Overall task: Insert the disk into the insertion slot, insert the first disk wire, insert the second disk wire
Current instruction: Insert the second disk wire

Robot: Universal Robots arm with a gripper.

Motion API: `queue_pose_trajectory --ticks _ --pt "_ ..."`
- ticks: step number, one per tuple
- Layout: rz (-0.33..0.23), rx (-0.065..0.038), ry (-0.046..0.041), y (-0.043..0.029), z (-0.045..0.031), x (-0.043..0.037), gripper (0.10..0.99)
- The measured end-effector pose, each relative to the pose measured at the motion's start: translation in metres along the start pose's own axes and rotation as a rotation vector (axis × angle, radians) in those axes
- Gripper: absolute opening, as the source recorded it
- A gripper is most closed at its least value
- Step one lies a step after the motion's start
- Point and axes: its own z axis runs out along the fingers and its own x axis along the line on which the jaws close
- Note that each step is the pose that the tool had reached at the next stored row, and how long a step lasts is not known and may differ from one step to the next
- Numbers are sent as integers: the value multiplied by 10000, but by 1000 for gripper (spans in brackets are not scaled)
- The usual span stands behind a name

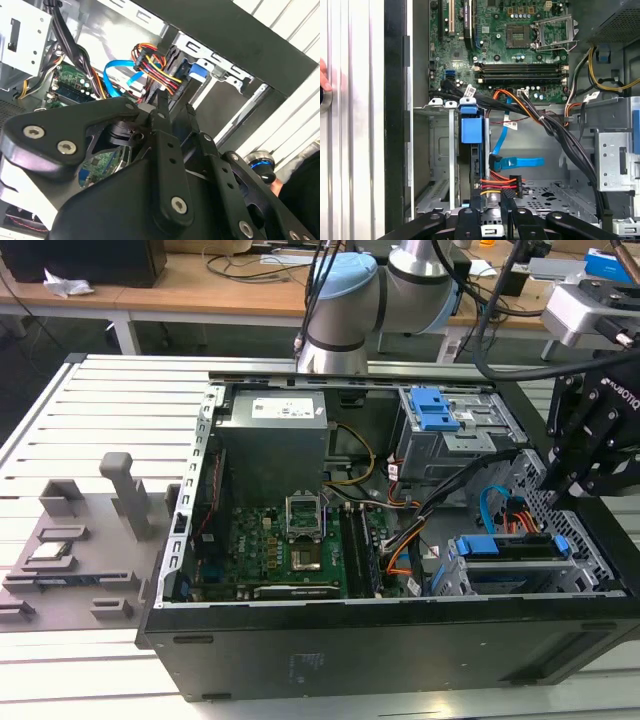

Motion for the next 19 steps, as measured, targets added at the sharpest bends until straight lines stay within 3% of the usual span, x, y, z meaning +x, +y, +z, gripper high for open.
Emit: queue_pose_trajectory --ticks 6,9,11,15,16,18,19 --pt "2 1 19 255 72 -8 302" --pt "3 1 68 324 116 -7 302" --pt "5 2 123 331 133 -8 302" --pt "6 3 123 332 137 -8 302" --pt "5 2 124 331 138 -8 286" --pt "5 2 124 331 140 -8 161" --pt "5 3 125 331 140 -8 161"
